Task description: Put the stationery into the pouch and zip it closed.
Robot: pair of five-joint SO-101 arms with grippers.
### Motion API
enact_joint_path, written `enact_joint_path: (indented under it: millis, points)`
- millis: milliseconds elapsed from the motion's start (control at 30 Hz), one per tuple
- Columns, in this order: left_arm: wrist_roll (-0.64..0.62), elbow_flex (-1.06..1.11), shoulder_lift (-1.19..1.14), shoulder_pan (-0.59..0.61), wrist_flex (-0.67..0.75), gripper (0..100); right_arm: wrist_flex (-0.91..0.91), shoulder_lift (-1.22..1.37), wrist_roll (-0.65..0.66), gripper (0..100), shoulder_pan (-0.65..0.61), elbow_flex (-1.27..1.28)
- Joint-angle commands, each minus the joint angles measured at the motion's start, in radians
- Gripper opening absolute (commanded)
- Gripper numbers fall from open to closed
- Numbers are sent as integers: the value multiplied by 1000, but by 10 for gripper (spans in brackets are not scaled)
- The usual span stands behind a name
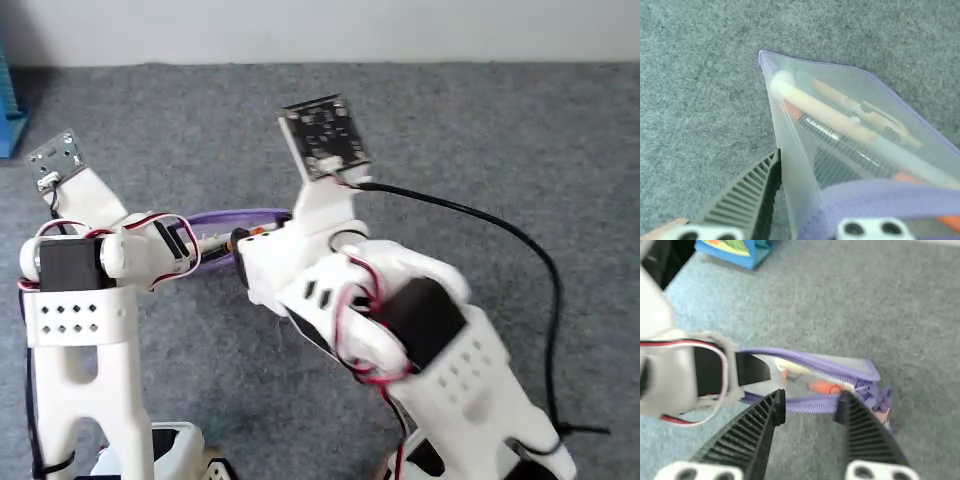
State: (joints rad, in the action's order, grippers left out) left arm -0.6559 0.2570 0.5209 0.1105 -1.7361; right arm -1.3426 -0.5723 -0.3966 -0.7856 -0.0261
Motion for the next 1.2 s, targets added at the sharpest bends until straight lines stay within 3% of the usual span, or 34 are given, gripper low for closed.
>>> enact_joint_path:
  millis: [0, 400, 567, 800, 900, 1033, 1167]
  points:
    - [-11, 13, -20, 5, -14, 114, -12, -62, -3, 1, 77, -61]
    - [-11, 12, -20, 5, -14, 114, -76, 128, -2, 10, 133, -64]
    - [-11, -4, -18, 6, -15, 114, -259, 130, 63, 13, 131, -66]
    - [-11, -41, -18, 6, -15, 117, -433, 27, 68, 146, 185, -32]
    - [-11, -41, -18, 6, -15, 115, -390, -21, 68, 120, 182, 26]
    - [-11, -41, -18, 6, -15, 115, -194, -87, 63, 2, 180, 107]
    - [-11, -41, -18, 6, -15, 115, 21, -113, 68, 20, 133, 167]
